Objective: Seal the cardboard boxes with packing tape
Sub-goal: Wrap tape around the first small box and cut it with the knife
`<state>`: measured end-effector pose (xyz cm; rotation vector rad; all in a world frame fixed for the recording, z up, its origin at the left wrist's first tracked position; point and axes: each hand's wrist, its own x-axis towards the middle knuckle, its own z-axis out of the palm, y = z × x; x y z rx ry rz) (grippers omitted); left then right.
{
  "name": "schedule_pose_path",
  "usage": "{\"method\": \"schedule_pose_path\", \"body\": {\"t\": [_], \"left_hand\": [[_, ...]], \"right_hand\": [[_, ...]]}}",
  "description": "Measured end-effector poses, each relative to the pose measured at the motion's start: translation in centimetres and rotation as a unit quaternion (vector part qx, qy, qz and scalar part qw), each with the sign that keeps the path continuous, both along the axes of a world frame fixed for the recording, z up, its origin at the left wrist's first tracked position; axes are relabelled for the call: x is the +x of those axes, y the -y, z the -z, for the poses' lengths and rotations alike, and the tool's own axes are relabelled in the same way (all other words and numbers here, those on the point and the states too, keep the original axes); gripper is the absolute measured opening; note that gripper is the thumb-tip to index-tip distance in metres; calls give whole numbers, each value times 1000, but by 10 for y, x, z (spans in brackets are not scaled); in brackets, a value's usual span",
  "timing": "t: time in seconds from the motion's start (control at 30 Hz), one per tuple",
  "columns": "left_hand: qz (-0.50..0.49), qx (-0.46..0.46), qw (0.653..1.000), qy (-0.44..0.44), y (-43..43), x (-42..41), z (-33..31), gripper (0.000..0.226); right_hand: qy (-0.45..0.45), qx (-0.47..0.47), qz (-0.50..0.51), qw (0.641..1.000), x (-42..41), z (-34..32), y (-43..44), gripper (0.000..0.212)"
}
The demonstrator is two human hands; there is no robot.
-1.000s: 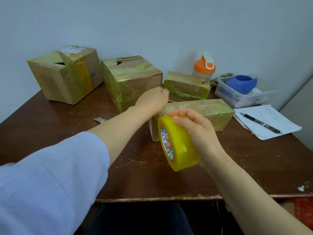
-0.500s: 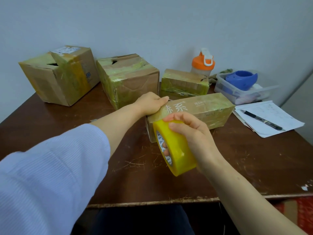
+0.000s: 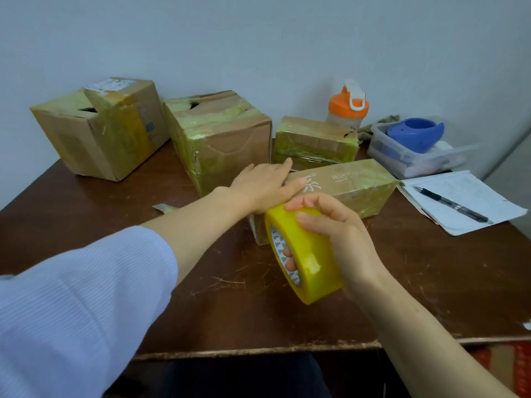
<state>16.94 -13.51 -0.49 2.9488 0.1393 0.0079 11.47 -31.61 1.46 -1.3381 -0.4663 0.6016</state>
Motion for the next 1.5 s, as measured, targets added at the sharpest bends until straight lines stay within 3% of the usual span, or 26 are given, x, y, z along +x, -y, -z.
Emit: {"method": "schedule_pose_path", "body": {"t": [0.13,0.27,0.3,0.37,0.43,0.5,0.67,0.8,0.87,0.93,1.0,1.03,1.1,1.27,1.5], "left_hand": [[9,-48,998,-27,-1,1,-5,70],[-19,-158,984,75,-5,-9,4,54],[-36,-224,967,114,-6,-12,6,45],[-86,-391,898,184,-6,-17,10,36],[-142,-524,817,196,-3,-25,13,34],[-167,-586,774,172,-1,-33,15,24],[-187,-642,731,136,2,-44,7,11],[-180,-646,738,77,7,-53,15,40],[-197,-652,722,123,6,-54,16,37],[-206,-663,695,185,2,-55,15,29],[-194,-697,664,189,-4,-58,18,31],[-172,-705,664,180,-6,-61,21,34],[-145,-678,699,174,-7,-63,29,35],[-165,-604,750,212,-7,-57,43,26],[-176,-477,832,221,2,-45,52,34]], "right_hand": [[3,1,6,1000,0,-1,-1,13],[-14,8,-7,1000,0,-1,2,15],[-18,10,-5,1000,0,0,2,15],[-20,11,2,1000,-1,0,1,14],[-24,11,13,1000,-1,-3,3,14],[-28,9,22,999,-1,-7,6,14],[-19,16,-23,999,-5,-32,9,12],[-22,27,-106,994,7,-58,4,51],[-23,21,-108,994,15,-66,-8,57],[-29,30,-73,996,21,-69,-24,44],[-27,34,-19,999,28,-70,-39,28],[-21,29,3,999,32,-70,-46,23],[-11,10,17,1000,38,-69,-58,22],[-4,2,9,1000,42,-63,-73,32],[33,-45,35,998,49,-54,-74,43]]}}
